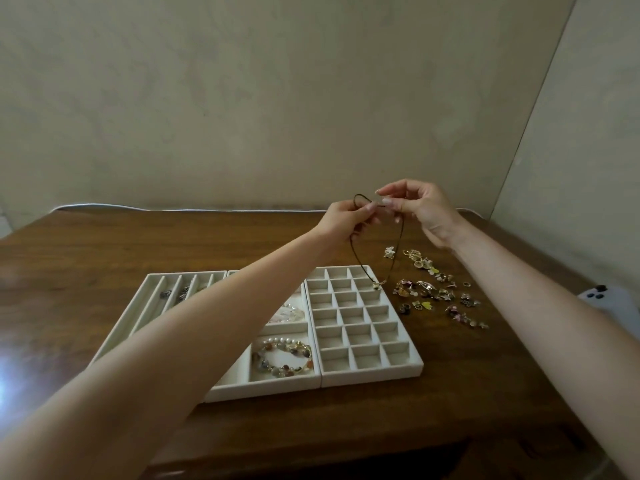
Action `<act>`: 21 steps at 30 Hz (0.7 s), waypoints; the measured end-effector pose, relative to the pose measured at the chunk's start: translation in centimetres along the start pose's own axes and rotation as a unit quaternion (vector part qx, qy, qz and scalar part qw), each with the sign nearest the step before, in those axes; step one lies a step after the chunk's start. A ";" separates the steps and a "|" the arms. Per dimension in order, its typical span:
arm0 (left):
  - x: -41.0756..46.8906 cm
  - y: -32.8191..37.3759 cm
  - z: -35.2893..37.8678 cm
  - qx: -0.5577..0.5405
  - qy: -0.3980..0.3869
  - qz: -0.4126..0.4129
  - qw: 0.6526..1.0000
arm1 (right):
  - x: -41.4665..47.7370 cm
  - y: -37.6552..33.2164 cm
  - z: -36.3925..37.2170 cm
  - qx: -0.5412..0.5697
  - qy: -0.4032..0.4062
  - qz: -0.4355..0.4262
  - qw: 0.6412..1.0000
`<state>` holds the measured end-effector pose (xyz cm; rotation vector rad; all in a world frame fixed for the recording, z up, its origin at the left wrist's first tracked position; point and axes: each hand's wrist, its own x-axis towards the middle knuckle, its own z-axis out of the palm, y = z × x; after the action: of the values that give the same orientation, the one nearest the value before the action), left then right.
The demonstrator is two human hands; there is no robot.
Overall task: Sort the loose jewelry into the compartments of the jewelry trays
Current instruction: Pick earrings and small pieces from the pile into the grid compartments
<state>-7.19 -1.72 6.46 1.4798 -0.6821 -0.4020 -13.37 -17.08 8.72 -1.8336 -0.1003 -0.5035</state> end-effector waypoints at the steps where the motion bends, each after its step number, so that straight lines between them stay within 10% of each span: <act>1: -0.1 0.0 -0.4 -0.013 0.006 0.004 1.000 | 0.0 0.1 0.0 -0.001 -0.002 0.003 1.000; 21: -2.1 0.8 -4.3 -0.096 0.080 0.070 0.990 | -0.1 -1.4 3.9 0.049 -0.053 0.039 0.997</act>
<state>-6.16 2.98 7.03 1.2589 -0.5976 -0.2309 -12.77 -13.04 8.99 -1.7598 -0.1230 -0.3402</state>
